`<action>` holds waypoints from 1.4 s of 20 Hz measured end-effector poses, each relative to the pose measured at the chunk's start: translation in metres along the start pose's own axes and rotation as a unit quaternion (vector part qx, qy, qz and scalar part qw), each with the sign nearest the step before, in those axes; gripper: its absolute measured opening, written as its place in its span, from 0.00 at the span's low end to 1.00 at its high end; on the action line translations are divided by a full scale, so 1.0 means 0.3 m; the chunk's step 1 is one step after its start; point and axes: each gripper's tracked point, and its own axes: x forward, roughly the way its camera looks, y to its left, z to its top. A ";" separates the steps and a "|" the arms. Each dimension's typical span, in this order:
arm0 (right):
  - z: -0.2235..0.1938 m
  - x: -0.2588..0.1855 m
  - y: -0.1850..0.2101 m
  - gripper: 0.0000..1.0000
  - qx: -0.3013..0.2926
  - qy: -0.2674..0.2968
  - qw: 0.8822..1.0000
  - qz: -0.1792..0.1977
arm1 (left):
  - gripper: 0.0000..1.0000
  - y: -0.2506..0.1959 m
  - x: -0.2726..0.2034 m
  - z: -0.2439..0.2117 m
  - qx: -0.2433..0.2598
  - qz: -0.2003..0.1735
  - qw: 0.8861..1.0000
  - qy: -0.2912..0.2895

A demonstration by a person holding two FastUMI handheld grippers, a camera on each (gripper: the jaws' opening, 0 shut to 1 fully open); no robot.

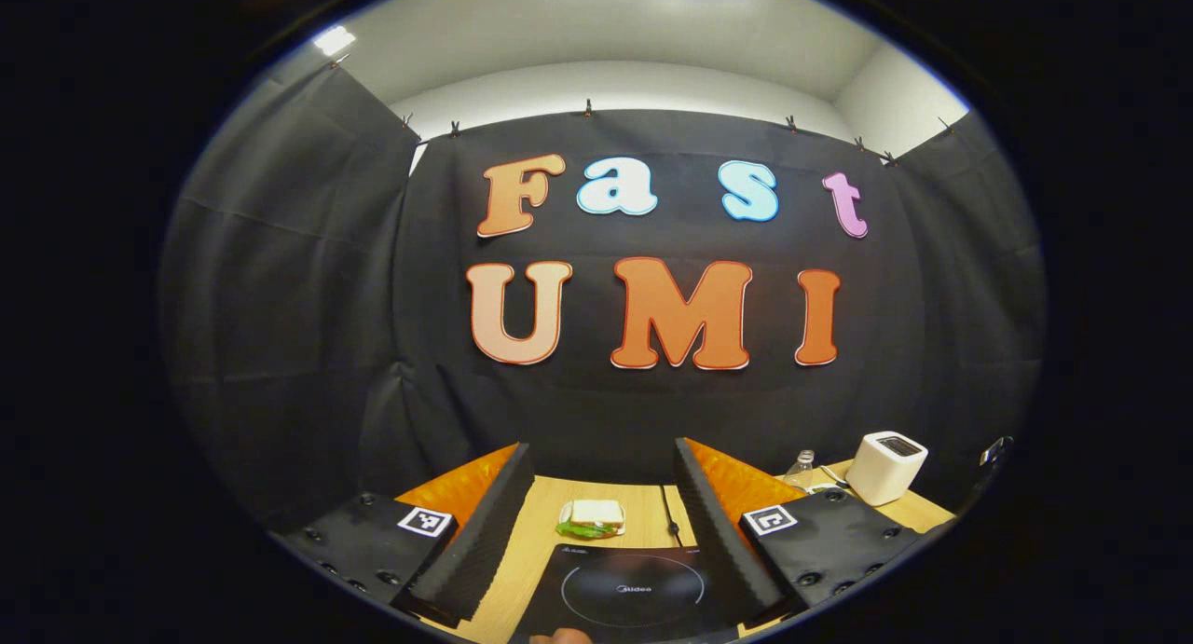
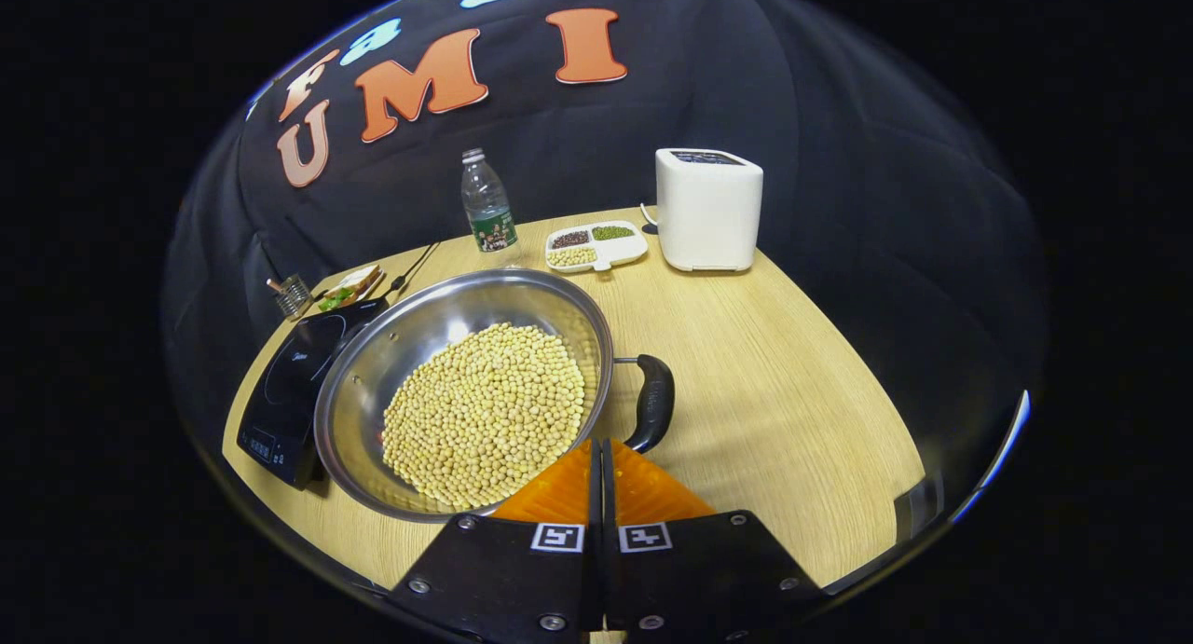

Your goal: First push the handle of the pot to place it horizontally, then grasp the pot with both hands and set it on the induction cooktop.

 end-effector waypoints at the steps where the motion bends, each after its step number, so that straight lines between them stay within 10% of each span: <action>1: 0.004 0.008 -0.002 0.00 0.000 -0.002 1.000 -0.001 | 0.99 -0.013 0.005 -0.021 -0.005 -0.003 1.000 0.005; 28: 0.086 0.117 -0.078 0.00 0.011 -0.023 1.000 0.007 | 0.99 -0.482 -0.063 -0.787 -0.029 -0.131 0.956 0.260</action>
